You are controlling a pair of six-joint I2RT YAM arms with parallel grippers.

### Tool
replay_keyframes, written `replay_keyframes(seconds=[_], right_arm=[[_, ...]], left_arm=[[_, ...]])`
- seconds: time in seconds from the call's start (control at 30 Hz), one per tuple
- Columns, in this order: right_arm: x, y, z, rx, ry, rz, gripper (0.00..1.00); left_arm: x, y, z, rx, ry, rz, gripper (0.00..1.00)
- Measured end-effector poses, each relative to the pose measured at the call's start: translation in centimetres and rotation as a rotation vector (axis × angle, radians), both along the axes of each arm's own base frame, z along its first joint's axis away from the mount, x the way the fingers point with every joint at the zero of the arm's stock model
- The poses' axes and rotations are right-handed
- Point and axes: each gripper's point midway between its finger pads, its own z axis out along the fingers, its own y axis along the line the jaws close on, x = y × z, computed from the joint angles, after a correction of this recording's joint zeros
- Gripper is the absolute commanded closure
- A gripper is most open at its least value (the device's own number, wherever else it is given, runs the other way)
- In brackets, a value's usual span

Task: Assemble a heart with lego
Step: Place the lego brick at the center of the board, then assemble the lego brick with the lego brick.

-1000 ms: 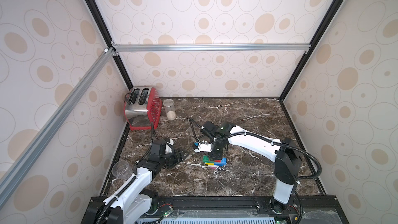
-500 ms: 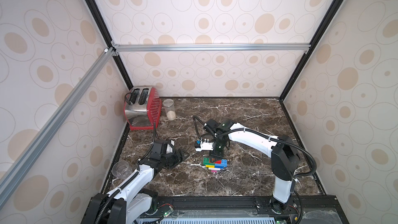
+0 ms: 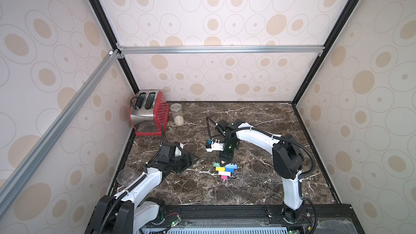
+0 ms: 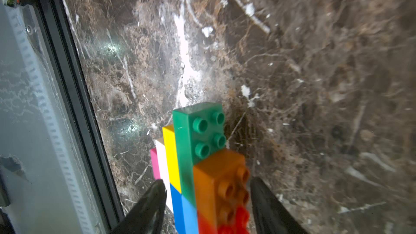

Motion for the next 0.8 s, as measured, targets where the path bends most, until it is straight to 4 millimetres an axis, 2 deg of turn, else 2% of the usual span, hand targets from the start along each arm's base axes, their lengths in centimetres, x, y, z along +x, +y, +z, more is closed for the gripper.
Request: replay_keyframes(seconds=[0.17, 0.23, 0.33, 0.43, 0.5, 0.57, 0.6, 0.7, 0.8], right_arm=[[2.1, -0.6, -0.5, -0.028, -0.112, -0.045, 0.35], [2.5, -1.5, -0.4, -0.029, -0.178, -0.078, 0.35], [3.2, -3.6, 1.4, 0.000, -0.330, -0.179, 0.34], [5.1, -6.7, 4.4, 0.044, -0.506, -0.352, 0.31], [7.1, -9.9, 6.0, 0.053, -0.630, -0.521, 0.24], [8.5, -13.9, 6.3, 0.039, -0.720, -0.704, 0.17], [8.8, -16.1, 6.0, 0.028, -0.753, -0.796, 0.14], [8.1, -22.8, 4.8, -0.017, -0.845, -1.048, 0.06], [6.7, -27.5, 4.5, -0.019, -0.937, -1.233, 0.03]], left_arm=[[0.4, 0.0, 0.7, 0.011, -0.029, -0.009, 0.24], [0.4, 0.2, 0.9, 0.022, -0.039, -0.008, 0.24], [0.6, 0.7, 1.1, 0.057, -0.063, 0.001, 0.24], [1.6, 1.5, 1.8, 0.126, -0.106, 0.012, 0.21], [3.1, 2.4, 3.0, 0.200, -0.173, 0.034, 0.15], [4.6, 3.8, 4.0, 0.292, -0.243, 0.078, 0.02], [5.4, 4.9, 4.4, 0.354, -0.281, 0.110, 0.01], [7.3, 8.4, 4.8, 0.554, -0.354, 0.220, 0.01], [8.6, 11.9, 4.5, 0.724, -0.373, 0.317, 0.01]])
